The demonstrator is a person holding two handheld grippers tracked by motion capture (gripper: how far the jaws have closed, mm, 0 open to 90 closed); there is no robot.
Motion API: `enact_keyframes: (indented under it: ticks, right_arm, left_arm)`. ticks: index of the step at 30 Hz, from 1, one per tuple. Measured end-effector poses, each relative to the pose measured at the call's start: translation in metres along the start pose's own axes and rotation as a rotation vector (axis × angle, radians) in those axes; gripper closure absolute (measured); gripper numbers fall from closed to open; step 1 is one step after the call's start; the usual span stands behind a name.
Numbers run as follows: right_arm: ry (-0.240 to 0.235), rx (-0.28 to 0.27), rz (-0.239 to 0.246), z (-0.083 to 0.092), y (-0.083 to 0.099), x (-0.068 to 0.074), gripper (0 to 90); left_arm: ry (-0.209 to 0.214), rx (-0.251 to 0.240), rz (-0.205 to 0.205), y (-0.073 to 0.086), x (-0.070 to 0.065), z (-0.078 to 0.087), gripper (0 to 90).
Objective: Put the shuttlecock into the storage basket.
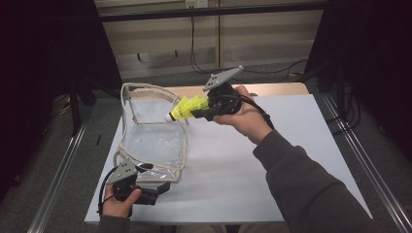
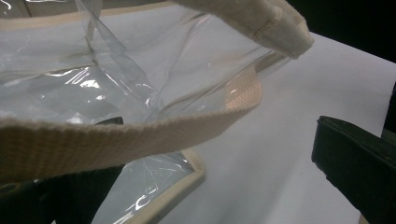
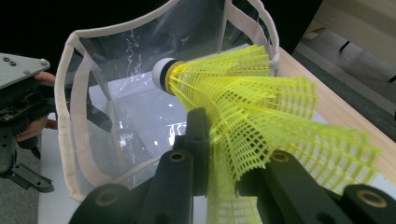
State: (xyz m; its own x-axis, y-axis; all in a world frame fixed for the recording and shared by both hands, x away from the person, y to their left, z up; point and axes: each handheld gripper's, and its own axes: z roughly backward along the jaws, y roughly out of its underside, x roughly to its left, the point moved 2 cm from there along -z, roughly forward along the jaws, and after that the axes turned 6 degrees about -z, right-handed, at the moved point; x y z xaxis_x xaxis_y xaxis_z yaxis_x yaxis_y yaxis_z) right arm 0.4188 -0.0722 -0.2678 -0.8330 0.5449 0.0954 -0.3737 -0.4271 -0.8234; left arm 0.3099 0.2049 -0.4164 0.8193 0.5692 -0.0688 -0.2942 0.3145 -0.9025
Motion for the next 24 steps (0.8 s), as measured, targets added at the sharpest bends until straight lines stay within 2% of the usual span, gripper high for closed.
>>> enact_keyframes:
  ticks: [24]
  right_arm:
    - [-0.044, 0.032, 0.066, -0.037, -0.021, 0.029, 79.9]
  left_arm:
    - [0.009, -0.004, 0.006, 0.001, 0.001, 0.0, 3.4]
